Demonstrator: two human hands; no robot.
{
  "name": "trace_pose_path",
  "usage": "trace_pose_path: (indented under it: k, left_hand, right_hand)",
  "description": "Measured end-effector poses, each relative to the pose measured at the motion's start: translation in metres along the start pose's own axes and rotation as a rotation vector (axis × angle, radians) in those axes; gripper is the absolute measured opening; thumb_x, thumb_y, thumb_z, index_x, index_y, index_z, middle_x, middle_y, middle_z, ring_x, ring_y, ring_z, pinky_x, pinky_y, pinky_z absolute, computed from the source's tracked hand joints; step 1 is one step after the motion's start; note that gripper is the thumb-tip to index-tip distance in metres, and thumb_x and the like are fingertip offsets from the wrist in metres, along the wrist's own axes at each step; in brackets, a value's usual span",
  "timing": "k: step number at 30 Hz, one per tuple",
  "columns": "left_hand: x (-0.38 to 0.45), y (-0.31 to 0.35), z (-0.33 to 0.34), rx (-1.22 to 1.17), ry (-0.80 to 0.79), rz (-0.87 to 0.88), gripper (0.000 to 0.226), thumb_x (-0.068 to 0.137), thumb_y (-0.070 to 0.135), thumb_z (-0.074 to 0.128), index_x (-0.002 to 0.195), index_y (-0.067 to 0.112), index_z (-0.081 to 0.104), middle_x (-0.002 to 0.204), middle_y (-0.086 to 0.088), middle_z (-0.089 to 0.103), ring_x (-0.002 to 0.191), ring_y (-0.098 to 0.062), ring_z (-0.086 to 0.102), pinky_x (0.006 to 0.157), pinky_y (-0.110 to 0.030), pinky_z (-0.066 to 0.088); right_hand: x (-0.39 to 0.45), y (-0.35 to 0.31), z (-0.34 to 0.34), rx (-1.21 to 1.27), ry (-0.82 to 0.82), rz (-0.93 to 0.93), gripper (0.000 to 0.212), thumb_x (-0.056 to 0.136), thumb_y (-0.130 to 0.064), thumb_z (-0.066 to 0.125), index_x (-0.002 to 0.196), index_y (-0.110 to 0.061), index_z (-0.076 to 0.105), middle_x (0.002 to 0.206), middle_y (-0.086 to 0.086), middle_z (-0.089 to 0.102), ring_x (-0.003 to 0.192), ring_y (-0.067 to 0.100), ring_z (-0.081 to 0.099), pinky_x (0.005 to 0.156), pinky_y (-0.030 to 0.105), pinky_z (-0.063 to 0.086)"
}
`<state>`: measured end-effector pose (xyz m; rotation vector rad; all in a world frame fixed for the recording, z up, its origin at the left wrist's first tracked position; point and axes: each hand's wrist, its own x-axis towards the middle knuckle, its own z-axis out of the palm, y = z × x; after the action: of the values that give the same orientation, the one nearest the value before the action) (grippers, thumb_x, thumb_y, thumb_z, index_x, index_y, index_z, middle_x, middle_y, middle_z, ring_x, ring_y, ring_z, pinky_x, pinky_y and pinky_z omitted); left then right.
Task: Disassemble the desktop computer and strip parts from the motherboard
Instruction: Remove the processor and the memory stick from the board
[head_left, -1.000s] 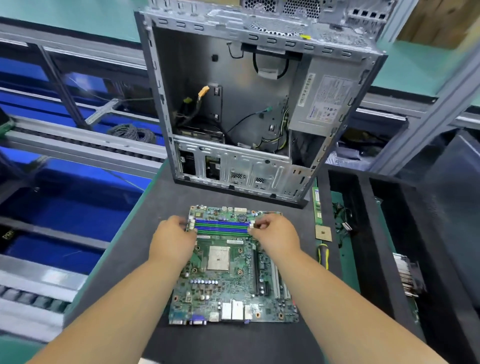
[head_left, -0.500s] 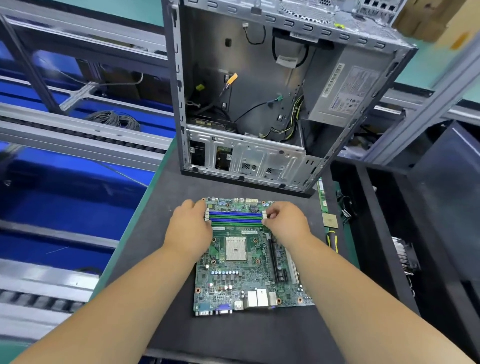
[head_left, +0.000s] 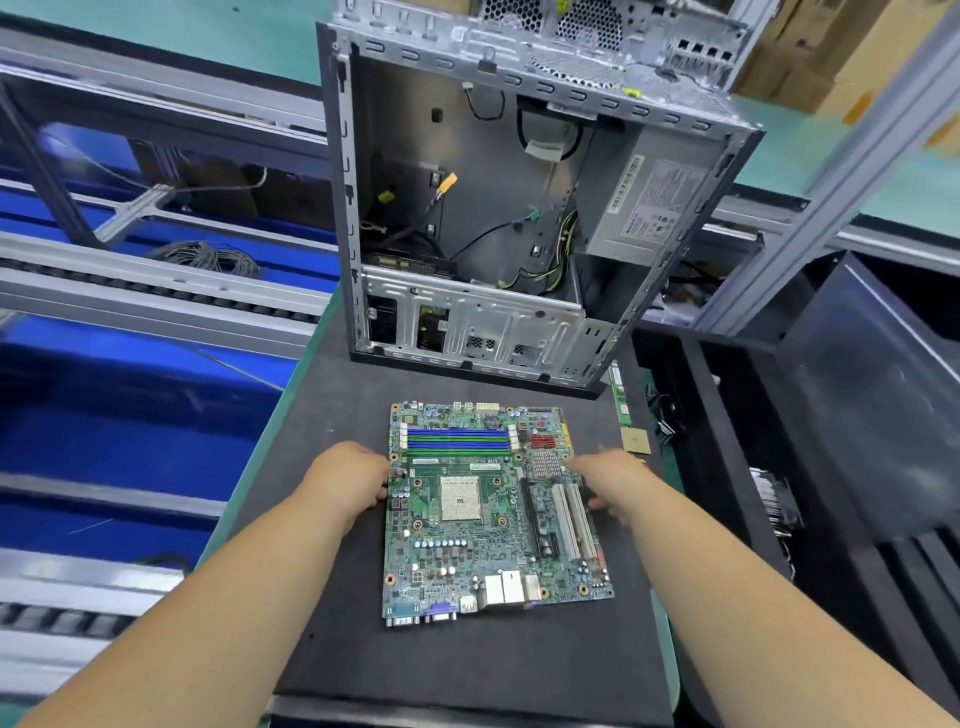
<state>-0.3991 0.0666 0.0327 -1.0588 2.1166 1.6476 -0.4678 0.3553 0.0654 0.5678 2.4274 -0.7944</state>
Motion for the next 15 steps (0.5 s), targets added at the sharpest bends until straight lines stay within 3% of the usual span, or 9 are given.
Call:
trace_pose_path:
  k: [2, 3, 5, 6, 8, 10, 13, 15]
  left_hand:
    - [-0.003, -0.001, 0.001, 0.051, 0.005, 0.061, 0.014, 0.089, 0.003, 0.052, 0.080, 0.008, 0.061, 0.074, -0.010, 0.063, 0.067, -0.024, 0.056, 0.069, -0.034, 0.051]
    - [-0.006, -0.003, 0.002, 0.048, 0.009, 0.094, 0.013, 0.088, 0.002, 0.053, 0.083, 0.012, 0.060, 0.077, -0.010, 0.060, 0.071, -0.023, 0.052, 0.070, -0.031, 0.046]
    - [-0.016, -0.006, 0.006, -0.052, 0.020, 0.124, 0.016, 0.090, 0.007, 0.058, 0.101, 0.016, 0.064, 0.093, -0.009, 0.060, 0.088, -0.026, 0.054, 0.081, -0.031, 0.043]
    - [-0.022, -0.005, 0.008, -0.112, 0.026, 0.136, 0.019, 0.092, 0.011, 0.058, 0.109, 0.016, 0.064, 0.102, -0.007, 0.060, 0.098, -0.026, 0.054, 0.087, -0.032, 0.042]
    - [-0.034, -0.001, 0.013, -0.162, 0.016, 0.212, 0.015, 0.097, 0.018, 0.053, 0.109, 0.020, 0.062, 0.110, 0.000, 0.061, 0.104, -0.020, 0.052, 0.088, -0.032, 0.037]
    - [-0.045, 0.003, 0.017, -0.144, -0.016, 0.278, 0.013, 0.101, 0.025, 0.046, 0.101, 0.030, 0.057, 0.105, 0.010, 0.059, 0.100, -0.014, 0.051, 0.083, -0.032, 0.033]
    - [-0.059, 0.009, 0.022, -0.133, -0.058, 0.326, 0.017, 0.104, 0.032, 0.035, 0.112, 0.034, 0.050, 0.116, 0.005, 0.054, 0.111, -0.018, 0.045, 0.089, -0.038, 0.034]
    - [-0.067, 0.015, 0.026, -0.151, -0.027, 0.349, 0.018, 0.104, 0.031, 0.036, 0.116, 0.030, 0.049, 0.123, 0.000, 0.052, 0.118, -0.022, 0.043, 0.092, -0.040, 0.034]
  right_hand:
    - [0.000, 0.004, 0.003, -0.014, -0.008, -0.026, 0.077, 0.094, -0.042, 0.057, 0.155, -0.009, 0.023, 0.136, 0.014, 0.053, 0.109, 0.030, 0.062, 0.103, 0.042, 0.045]
    - [0.002, 0.006, 0.004, 0.011, 0.001, -0.046, 0.071, 0.094, -0.039, 0.059, 0.150, -0.004, 0.033, 0.133, 0.015, 0.057, 0.106, 0.029, 0.062, 0.102, 0.042, 0.047]
    - [0.004, 0.011, 0.003, 0.083, 0.008, -0.079, 0.051, 0.093, -0.032, 0.063, 0.133, -0.001, 0.053, 0.123, 0.016, 0.063, 0.093, 0.025, 0.062, 0.092, 0.037, 0.051]
    - [0.005, 0.013, 0.002, 0.089, -0.008, -0.085, 0.047, 0.094, -0.032, 0.061, 0.129, -0.001, 0.056, 0.120, 0.016, 0.064, 0.089, 0.023, 0.060, 0.088, 0.034, 0.049]
    - [0.006, 0.017, 0.001, 0.085, -0.047, -0.089, 0.049, 0.097, -0.033, 0.057, 0.131, 0.001, 0.052, 0.109, 0.012, 0.064, 0.084, 0.021, 0.058, 0.078, 0.027, 0.042]
    - [0.005, 0.020, -0.001, 0.123, -0.058, -0.093, 0.054, 0.095, -0.037, 0.058, 0.136, -0.003, 0.049, 0.095, 0.004, 0.062, 0.085, 0.021, 0.061, 0.068, 0.027, 0.040]
    - [0.004, 0.024, -0.005, 0.126, -0.096, -0.150, 0.059, 0.095, -0.041, 0.059, 0.140, -0.004, 0.046, 0.114, 0.011, 0.063, 0.105, 0.028, 0.062, 0.083, 0.031, 0.046]
    - [0.002, 0.027, -0.009, 0.145, -0.143, -0.181, 0.056, 0.095, -0.041, 0.060, 0.136, -0.004, 0.049, 0.116, 0.013, 0.064, 0.107, 0.029, 0.061, 0.093, 0.037, 0.046]
